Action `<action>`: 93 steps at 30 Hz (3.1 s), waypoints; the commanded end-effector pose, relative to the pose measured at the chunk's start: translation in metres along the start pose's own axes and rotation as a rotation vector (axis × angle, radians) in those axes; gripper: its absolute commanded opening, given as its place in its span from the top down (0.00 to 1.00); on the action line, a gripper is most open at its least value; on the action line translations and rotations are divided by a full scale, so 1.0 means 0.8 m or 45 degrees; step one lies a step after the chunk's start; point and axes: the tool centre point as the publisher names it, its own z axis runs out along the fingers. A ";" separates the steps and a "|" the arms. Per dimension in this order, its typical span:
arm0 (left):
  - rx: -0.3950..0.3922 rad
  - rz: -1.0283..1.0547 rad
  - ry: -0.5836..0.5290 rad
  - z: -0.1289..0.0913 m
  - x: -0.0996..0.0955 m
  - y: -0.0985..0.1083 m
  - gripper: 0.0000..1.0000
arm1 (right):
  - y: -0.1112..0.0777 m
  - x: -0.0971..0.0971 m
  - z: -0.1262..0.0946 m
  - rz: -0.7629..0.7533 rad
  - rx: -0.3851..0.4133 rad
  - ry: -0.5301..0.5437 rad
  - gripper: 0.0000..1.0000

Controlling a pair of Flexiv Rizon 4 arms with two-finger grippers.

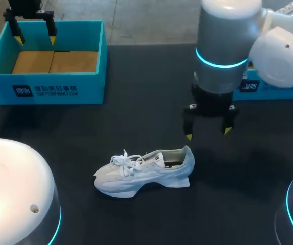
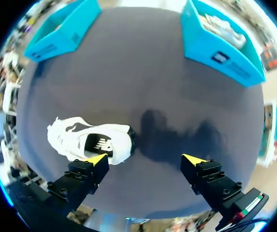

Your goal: Take the shoe out of the shoebox, open the shoe tongue, remove and reinsert the insole, then place the shoe into the shoebox

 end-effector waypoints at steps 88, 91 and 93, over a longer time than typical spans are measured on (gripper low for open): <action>0.000 0.000 -0.001 0.000 0.000 0.000 0.00 | -0.007 -0.029 0.079 -1.436 -0.986 0.669 0.00; 0.000 0.000 -0.001 0.000 0.000 0.000 0.00 | -0.007 -0.029 0.079 -1.436 -0.986 0.669 0.00; 0.000 0.000 -0.001 0.000 0.000 0.000 0.00 | -0.006 -0.028 0.082 -1.462 -0.986 0.683 0.00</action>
